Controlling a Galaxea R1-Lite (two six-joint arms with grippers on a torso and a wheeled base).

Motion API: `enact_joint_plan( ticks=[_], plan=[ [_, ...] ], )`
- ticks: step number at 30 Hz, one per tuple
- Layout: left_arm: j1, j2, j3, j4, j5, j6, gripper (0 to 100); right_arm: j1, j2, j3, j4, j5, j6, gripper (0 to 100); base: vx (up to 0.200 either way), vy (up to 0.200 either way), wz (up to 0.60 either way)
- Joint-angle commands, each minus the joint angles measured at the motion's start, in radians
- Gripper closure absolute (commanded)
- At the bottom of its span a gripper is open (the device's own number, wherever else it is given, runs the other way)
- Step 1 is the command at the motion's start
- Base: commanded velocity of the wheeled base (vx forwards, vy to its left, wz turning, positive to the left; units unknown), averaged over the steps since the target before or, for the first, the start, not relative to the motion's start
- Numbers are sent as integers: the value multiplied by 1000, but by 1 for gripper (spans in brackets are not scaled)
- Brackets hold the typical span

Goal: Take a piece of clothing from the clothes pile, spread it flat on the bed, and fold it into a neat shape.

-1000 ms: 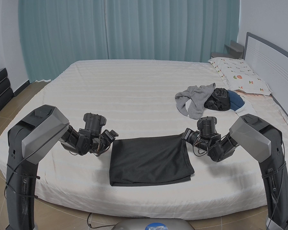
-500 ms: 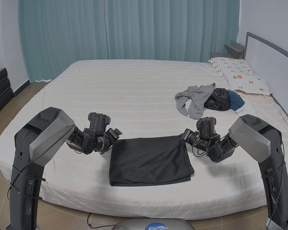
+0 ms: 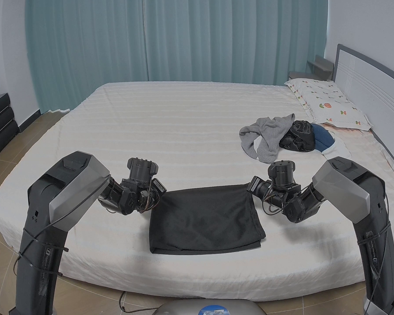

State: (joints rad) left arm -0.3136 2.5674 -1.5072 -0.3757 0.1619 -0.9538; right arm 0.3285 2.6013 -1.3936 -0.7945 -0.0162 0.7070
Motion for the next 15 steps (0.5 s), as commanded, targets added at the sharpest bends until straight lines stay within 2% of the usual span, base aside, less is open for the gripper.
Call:
enact_joint_plan(
  ticks=[1, 15],
  plan=[
    [4, 4, -5, -2, 16, -14, 100, -2, 6, -4, -2, -1, 0, 100, 0, 0, 0],
    [7, 0, 2, 0, 14, -36, 100, 0, 37, -28, -2, -1, -1, 100, 0, 0, 0]
  ],
)
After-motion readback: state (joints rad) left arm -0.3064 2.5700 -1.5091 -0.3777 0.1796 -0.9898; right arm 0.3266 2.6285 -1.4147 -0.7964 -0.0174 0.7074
